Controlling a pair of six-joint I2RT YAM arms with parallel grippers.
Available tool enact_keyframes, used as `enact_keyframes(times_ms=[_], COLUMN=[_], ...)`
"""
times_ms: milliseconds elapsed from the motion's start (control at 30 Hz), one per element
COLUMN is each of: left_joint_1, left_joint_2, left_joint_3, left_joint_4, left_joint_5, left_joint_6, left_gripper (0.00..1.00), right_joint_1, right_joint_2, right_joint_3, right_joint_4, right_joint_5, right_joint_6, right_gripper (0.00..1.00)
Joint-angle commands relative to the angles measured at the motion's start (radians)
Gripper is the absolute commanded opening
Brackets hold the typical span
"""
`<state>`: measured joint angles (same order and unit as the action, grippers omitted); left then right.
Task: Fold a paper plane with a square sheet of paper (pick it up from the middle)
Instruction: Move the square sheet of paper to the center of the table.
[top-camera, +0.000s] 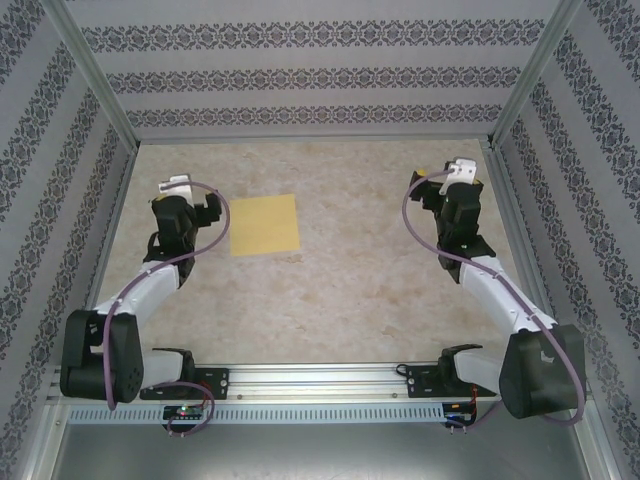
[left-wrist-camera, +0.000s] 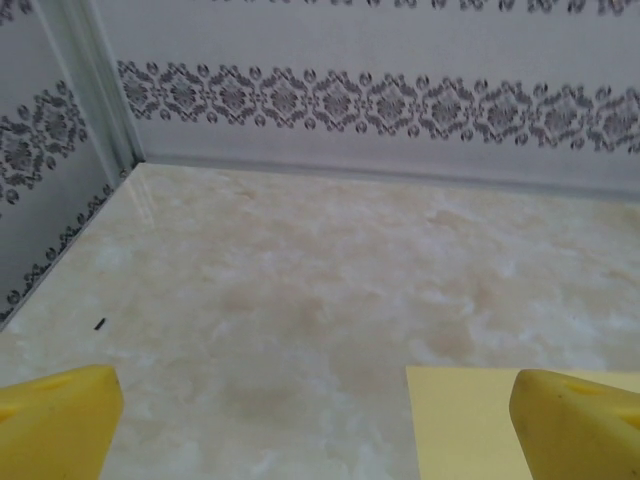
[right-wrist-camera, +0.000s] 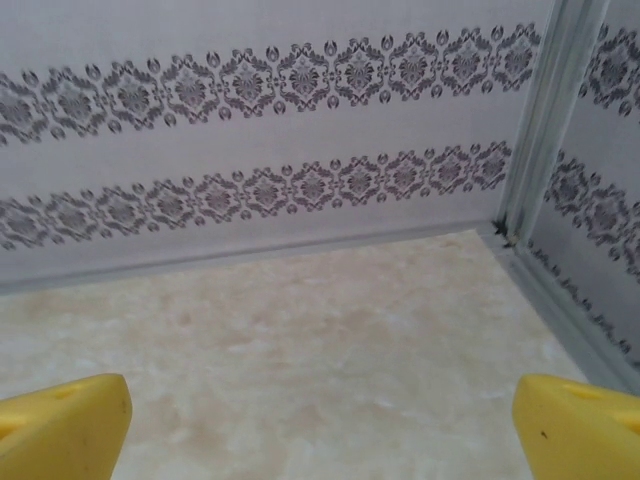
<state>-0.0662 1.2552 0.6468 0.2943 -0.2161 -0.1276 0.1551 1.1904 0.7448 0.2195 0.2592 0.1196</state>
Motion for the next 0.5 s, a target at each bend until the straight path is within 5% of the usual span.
enact_keyframes(times_ms=[0,167,467], left_joint_1=[0.005,0.005,0.005], left_joint_2=[-0.04,-0.044,0.013], left_joint_3=[0.094,0.233,0.285], left_joint_4=[-0.305,-0.537,-0.591], left_joint_5=[-0.037,-0.009,0.089], left_joint_6=[-0.103,-0.125,-0.172], left_gripper=[1.0,1.0,1.0], right_joint_1=[0.032,0.201,0.555], right_joint_2=[0.034,0.157,0.572], right_joint_3=[0.083,0.187,0.514], right_joint_4=[-0.277,-0.353,-0.539], right_joint_5=[-0.071,-0.122,0.03], right_joint_6=[0.177,0.228,0.196], right_gripper=[0.98,0.98,0.98])
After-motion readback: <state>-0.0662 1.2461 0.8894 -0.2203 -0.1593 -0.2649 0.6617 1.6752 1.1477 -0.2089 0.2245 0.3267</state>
